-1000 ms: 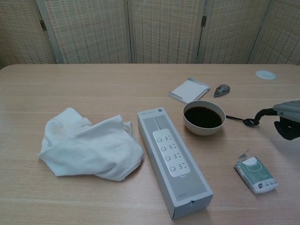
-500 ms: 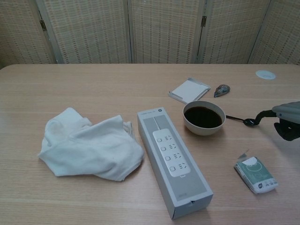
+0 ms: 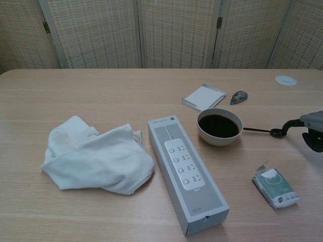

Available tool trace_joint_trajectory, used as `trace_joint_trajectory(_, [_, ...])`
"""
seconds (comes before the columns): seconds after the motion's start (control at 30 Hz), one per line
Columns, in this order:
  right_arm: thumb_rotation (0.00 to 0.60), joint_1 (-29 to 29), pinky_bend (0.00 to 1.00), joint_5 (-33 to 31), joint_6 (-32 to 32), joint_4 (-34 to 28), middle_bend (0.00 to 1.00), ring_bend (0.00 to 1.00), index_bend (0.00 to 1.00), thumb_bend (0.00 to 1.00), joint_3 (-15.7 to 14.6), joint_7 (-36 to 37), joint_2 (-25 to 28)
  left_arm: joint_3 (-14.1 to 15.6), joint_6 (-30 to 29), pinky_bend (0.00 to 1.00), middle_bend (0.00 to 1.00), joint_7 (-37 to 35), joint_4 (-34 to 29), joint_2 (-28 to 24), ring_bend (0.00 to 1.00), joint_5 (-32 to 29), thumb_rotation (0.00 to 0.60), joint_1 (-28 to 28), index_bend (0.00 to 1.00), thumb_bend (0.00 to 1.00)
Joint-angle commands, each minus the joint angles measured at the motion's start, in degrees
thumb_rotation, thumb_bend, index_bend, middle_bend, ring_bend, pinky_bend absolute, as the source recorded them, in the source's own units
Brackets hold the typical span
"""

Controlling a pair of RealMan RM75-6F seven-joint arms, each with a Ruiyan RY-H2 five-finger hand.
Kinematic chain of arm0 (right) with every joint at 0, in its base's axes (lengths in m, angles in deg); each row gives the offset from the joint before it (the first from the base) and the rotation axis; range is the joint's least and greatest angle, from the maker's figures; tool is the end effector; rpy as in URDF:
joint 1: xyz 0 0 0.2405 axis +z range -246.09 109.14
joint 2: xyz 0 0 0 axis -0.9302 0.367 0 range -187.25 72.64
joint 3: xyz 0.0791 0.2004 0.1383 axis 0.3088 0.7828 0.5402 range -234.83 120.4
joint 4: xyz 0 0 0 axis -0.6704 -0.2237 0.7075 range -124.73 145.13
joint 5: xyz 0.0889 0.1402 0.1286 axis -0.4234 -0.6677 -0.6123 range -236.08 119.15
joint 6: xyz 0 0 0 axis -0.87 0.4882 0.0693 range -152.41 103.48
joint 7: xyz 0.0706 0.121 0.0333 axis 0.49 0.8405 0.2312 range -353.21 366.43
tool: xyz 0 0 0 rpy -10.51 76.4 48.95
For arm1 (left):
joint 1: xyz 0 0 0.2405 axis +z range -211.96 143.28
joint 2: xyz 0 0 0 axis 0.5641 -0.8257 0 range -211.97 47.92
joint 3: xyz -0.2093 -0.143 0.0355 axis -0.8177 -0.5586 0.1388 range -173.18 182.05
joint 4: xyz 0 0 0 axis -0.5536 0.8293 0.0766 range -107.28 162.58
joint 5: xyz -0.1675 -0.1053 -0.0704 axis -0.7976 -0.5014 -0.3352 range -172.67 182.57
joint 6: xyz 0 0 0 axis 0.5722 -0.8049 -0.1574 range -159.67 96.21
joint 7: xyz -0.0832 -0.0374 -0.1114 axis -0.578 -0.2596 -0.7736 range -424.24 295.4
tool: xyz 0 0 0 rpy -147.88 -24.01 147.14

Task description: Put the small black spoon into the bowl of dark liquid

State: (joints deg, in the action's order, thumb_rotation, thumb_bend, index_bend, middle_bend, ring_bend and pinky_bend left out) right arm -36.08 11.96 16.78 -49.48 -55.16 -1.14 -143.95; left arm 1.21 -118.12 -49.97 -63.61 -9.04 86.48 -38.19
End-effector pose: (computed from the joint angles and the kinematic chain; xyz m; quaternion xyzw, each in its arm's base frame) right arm -0.3341 -0.3288 0.0116 0.7547 -0.4133 0.1572 0.4847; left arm -0.3111 0.1755 0.1183 -0.5874 -0.3725 -0.3378 0.6342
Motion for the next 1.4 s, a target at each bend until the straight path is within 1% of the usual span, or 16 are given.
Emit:
trace_joint_trajectory(0.03, [0.600, -0.04, 1.00, -0.19, -0.07, 0.36, 1.00, 1.00, 0.23, 0.84, 0.09, -0.09, 0.06, -0.02, -0.02, 0.14, 0.08, 0.02, -0.04, -0.04, 0.11, -0.02, 0.600, 0.01, 0.19, 0.25])
trace_joint_trajectory(0.33, [0.600, -0.30, 1.00, 0.11, 1.10, 2.23, 1.00, 1.00, 0.23, 0.84, 0.37, -0.61, -0.39, -0.09, -0.08, 0.14, 0.08, 0.26, -0.29, -0.23, 0.11, -0.02, 0.600, 0.02, 0.19, 0.25])
trace_joint_trajectory(0.6, [0.600, -0.52, 1.00, 2.79, 3.18, -1.04, 1.00, 1.00, 0.23, 0.83, 0.23, 1.55, 0.44, -0.09, -0.24, 0.14, 0.08, 0.51, -0.74, -0.37, 0.11, 0.26, 0.600, -0.02, 0.19, 0.25])
trace_joint_trajectory(0.67, [0.600, -0.48, 1.00, 3.70, 3.87, -2.19, 1.00, 1.00, 0.23, 0.80, 0.13, 1.89, 0.62, -0.10, -0.35, 0.14, 0.08, 0.58, -0.82, -0.44, 0.11, 0.26, 0.600, 0.04, 0.19, 0.25])
trace_joint_trajectory(0.73, [0.600, -0.52, 1.00, 4.52, 4.76, -3.53, 1.00, 1.00, 0.23, 0.76, 0.11, 2.17, 0.99, -0.12, -0.53, 0.14, 0.08, 0.53, -0.91, -0.51, 0.11, 0.30, 0.600, 0.13, 0.19, 0.25])
trace_joint_trajectory(0.8, [0.600, -0.76, 1.00, 5.27, 6.41, -5.06, 0.99, 1.00, 0.23, 0.66, 0.30, 2.19, 1.53, -0.11, -0.70, 0.14, 0.08, 0.46, -0.94, -0.55, 0.11, 0.37, 0.600, 0.22, 0.19, 0.25])
trace_joint_trajectory(0.83, [0.600, -0.93, 1.00, 5.42, 7.18, -5.60, 0.99, 1.00, 0.23, 0.59, 0.46, 2.09, 1.74, -0.07, -0.72, 0.14, 0.08, 0.41, -0.94, -0.55, 0.11, 0.42, 0.600, 0.24, 0.19, 0.25])
trace_joint_trajectory(0.93, [0.600, -1.69, 1.00, 5.25, 9.99, -7.47, 0.96, 1.00, 0.26, 0.31, 1.32, 1.32, 2.31, 0.08, -0.77, 0.14, 0.08, 0.26, -0.90, -0.50, 0.11, 0.58, 0.600, 0.33, 0.19, 0.25])
trace_joint_trajectory(0.97, [0.600, -1.99, 1.00, 5.27, 11.06, -8.11, 0.94, 1.00, 0.28, 0.23, 1.60, 1.16, 2.47, 0.10, -0.82, 0.14, 0.08, 0.20, -0.90, -0.47, 0.11, 0.62, 0.600, 0.37, 0.19, 0.25])
trace_joint_trajectory(1.03, [0.600, -2.76, 1.00, 5.45, 13.59, -9.67, 0.90, 0.97, 0.29, 0.15, 2.20, 1.02, 2.97, 0.11, -1.03, 0.14, 0.08, 0.03, -0.87, -0.45, 0.11, 0.75, 0.600, 0.45, 0.19, 0.25])
trace_joint_trajectory(1.1, [0.600, -3.56, 0.97, 5.66, 16.05, -11.14, 0.85, 0.90, 0.31, 0.09, 2.84, 1.45, 3.51, 0.15, -1.21, 0.14, 0.08, -0.11, -0.84, -0.48, 0.11, 0.91, 0.600, 0.54, 0.19, 0.25])
trace_joint_trajectory(1.13, [0.600, -3.89, 0.96, 5.69, 16.95, -11.65, 0.84, 0.88, 0.31, 0.08, 3.10, 1.75, 3.75, 0.15, -1.26, 0.14, 0.08, -0.17, -0.83, -0.49, 0.11, 0.97, 0.600, 0.57, 0.19, 0.25])
trace_joint_trajectory(1.23, [0.600, -4.86, 0.87, 5.33, 19.06, -13.26, 0.78, 0.80, 0.33, 0.02, 3.93, 2.86, 4.48, 0.22, -1.40, 0.14, 0.08, -0.38, -0.86, -0.47, 0.11, 1.19, 0.600, 0.64, 0.19, 0.25])
trace_joint_trajectory(1.33, [0.600, -5.46, 0.77, 4.47, 19.18, -14.88, 0.70, 0.71, 0.33, 0.00, 4.22, 3.59, 5.45, 0.27, -1.51, 0.14, 0.08, -0.48, -0.90, -0.43, 0.11, 1.41, 0.600, 0.68, 0.19, 0.25])
trace_joint_trajectory(1.4, [0.600, -5.76, 0.65, 3.57, 18.80, -16.27, 0.61, 0.62, 0.33, 0.00, 4.23, 3.06, 6.21, 0.31, -1.63, 0.14, 0.08, -0.50, -0.96, -0.44, 0.11, 1.56, 0.600, 0.73, 0.19, 0.25])
